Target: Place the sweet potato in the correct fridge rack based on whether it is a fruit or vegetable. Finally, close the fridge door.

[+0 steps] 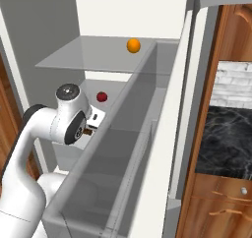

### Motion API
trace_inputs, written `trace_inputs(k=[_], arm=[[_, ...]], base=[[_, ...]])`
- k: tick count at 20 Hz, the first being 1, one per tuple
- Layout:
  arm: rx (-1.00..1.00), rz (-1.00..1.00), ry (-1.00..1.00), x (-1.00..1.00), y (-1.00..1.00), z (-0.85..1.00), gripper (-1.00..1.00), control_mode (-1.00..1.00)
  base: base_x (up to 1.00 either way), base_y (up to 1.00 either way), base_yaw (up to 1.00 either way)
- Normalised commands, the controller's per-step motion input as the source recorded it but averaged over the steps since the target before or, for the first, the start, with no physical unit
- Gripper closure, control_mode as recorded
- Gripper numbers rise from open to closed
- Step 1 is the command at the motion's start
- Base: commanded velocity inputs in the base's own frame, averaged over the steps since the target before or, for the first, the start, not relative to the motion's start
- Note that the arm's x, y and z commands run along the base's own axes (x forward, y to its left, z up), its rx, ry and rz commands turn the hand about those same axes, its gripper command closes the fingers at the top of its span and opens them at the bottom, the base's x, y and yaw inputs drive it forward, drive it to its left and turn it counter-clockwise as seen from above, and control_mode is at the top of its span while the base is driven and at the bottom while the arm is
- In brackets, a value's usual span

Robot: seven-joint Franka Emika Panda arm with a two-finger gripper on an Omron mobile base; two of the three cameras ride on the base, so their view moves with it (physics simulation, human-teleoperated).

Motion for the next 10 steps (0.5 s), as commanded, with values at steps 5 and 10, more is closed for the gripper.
trace_inputs(k=[5, 10], arm=[[0.0, 0.0, -0.08, 0.01, -0.13, 0.19, 1.0, -1.0], [0.0, 0.0, 0.0, 0.06, -0.04, 0.06, 1.0, -1.0]], base=[[0.0, 0.0, 0.0], [0.0, 0.0, 0.0]])
